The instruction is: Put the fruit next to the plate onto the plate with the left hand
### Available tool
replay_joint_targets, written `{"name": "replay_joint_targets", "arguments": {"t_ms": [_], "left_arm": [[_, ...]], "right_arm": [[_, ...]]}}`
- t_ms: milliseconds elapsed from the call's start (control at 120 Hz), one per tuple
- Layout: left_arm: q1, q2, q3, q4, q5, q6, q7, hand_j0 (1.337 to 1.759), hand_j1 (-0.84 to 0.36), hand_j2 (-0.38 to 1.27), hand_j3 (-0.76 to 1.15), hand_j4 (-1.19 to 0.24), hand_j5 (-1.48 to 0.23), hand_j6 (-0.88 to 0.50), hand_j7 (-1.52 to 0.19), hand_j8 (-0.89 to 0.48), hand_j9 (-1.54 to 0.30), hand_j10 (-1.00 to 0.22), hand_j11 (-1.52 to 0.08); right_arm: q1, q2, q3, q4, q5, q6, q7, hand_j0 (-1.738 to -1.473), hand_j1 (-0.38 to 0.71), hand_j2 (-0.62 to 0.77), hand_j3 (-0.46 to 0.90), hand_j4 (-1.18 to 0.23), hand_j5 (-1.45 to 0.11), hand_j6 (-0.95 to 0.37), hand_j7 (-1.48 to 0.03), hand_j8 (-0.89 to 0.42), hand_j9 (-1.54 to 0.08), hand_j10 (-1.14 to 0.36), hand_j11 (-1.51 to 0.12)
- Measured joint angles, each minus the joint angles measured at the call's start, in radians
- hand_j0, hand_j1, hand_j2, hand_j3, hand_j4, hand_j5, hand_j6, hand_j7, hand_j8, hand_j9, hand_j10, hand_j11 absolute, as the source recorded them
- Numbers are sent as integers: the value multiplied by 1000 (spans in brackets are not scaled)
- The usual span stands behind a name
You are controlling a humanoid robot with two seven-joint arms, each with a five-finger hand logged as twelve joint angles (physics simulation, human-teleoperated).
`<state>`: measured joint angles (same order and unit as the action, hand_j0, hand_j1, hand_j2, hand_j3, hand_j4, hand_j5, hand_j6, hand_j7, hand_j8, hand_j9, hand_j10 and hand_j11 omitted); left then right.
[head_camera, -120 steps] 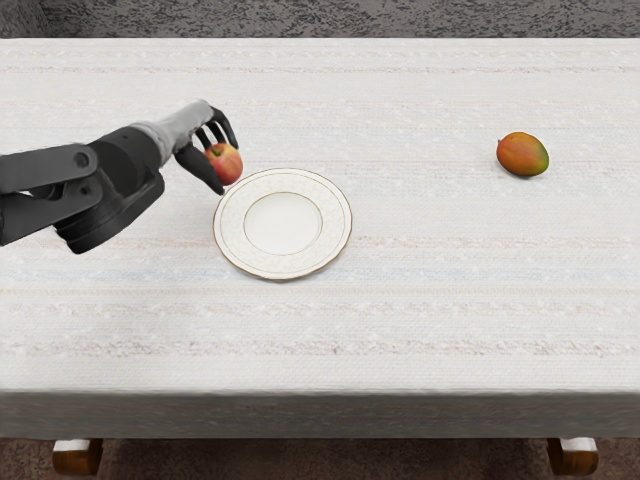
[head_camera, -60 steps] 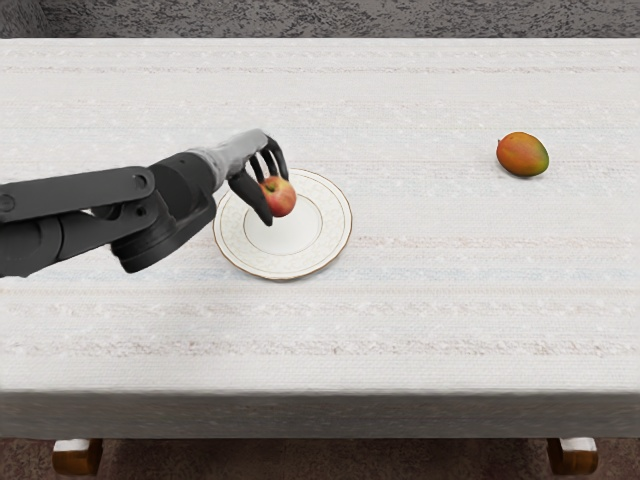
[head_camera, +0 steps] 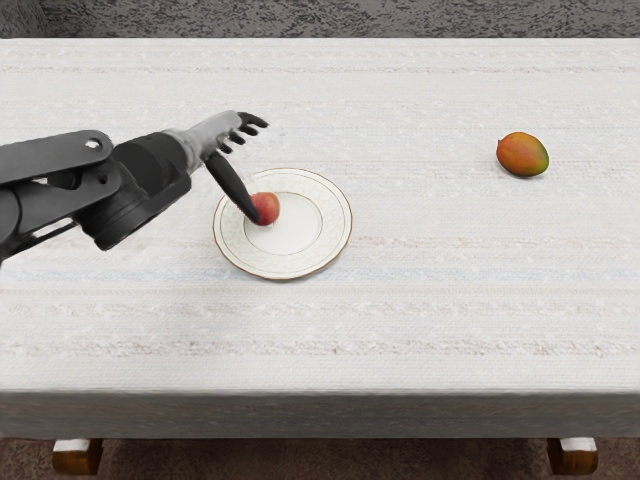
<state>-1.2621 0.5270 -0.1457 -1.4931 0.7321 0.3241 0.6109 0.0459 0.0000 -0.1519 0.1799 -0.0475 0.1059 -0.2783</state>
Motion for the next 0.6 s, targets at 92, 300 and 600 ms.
{"name": "replay_joint_targets", "arguments": {"t_ms": [92,300,600], "left_arm": [[7,260,-103,-74,-259,-137,0,1658,243,64,0,-107,-154,-90,-153,-97,-153,-117,-153],[95,522,-212,-120,-859,-743,0,1658,295,25,0,-51,-72,-45,-72,-48,-72,-55,-72],[166,664,-223,-113,-1127,-925,0,1658,323,7,0,-21,-31,-20,-31,-21,-31,-23,-31]], "right_arm": [[-1,0,0,4,0,0,0,-1658,-349,0,0,0,0,0,0,0,0,0,0],[-1,0,0,17,0,0,0,-1658,-349,0,0,0,0,0,0,0,0,0,0],[-1,0,0,21,0,0,0,-1658,-349,0,0,0,0,0,0,0,0,0,0]]}}
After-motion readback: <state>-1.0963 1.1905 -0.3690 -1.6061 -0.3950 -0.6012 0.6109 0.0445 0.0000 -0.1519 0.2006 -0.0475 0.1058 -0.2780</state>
